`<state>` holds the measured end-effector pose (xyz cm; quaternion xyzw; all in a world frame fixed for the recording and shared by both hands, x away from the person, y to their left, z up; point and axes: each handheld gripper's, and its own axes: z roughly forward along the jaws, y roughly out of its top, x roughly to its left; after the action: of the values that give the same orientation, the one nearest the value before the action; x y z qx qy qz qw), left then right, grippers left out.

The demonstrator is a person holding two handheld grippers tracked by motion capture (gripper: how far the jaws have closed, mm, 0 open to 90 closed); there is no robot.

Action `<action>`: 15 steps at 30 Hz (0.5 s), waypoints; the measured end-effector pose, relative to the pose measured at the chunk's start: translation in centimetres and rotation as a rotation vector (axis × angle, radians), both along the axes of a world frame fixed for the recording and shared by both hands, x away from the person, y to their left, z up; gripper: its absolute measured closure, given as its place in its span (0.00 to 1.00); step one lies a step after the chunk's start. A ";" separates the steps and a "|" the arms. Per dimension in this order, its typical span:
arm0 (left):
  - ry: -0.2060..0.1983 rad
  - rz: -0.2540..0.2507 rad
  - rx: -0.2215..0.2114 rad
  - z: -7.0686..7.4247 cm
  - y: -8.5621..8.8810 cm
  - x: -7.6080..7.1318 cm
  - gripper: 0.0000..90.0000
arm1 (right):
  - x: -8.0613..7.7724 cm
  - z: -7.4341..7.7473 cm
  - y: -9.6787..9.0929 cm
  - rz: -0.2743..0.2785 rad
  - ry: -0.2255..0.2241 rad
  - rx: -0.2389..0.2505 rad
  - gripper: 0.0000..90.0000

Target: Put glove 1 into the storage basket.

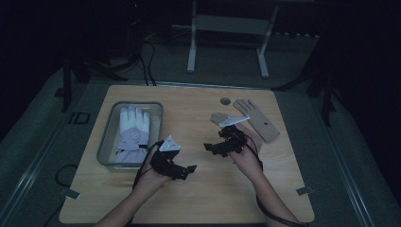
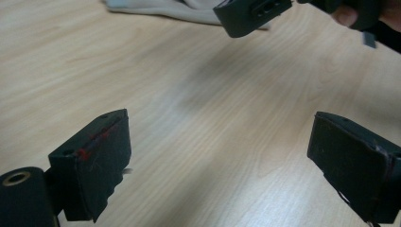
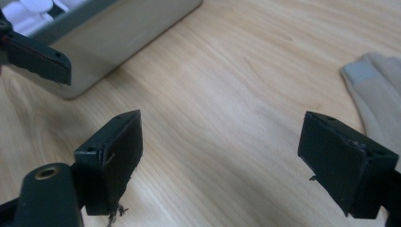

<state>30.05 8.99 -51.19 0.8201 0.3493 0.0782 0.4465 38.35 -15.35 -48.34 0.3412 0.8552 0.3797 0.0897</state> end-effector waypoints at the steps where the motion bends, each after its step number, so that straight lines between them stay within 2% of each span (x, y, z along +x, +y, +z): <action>1: -0.002 -0.001 0.001 -0.5 -0.2 -0.1 0.06 | 0.0 -0.2 -0.2 -0.001 0.000 0.003 0.16; 3: 0.001 -0.002 0.006 -0.8 -0.3 -0.1 0.04 | -0.1 -0.7 -0.6 0.002 0.011 0.004 0.16; 6: -0.005 -0.012 0.014 -2.5 -0.7 -0.6 0.04 | -0.4 -1.3 -1.3 -0.005 0.014 0.010 0.16; 10: -0.019 -0.021 0.007 -3.5 -0.7 -1.0 0.04 | -0.7 -2.1 -2.4 -0.019 -0.005 -0.004 0.16; 12: -0.046 -0.048 -0.016 -4.4 -0.6 -1.5 0.04 | -0.8 -2.6 -3.0 -0.024 -0.007 -0.008 0.16; 15: -0.084 -0.055 -0.021 -5.1 -0.7 -2.0 0.04 | -1.1 -3.2 -3.9 -0.030 -0.012 -0.006 0.16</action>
<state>28.01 8.33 -56.29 0.8207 0.3082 0.0965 0.4713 37.28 -19.24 -51.50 0.3515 0.8505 0.3779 0.1015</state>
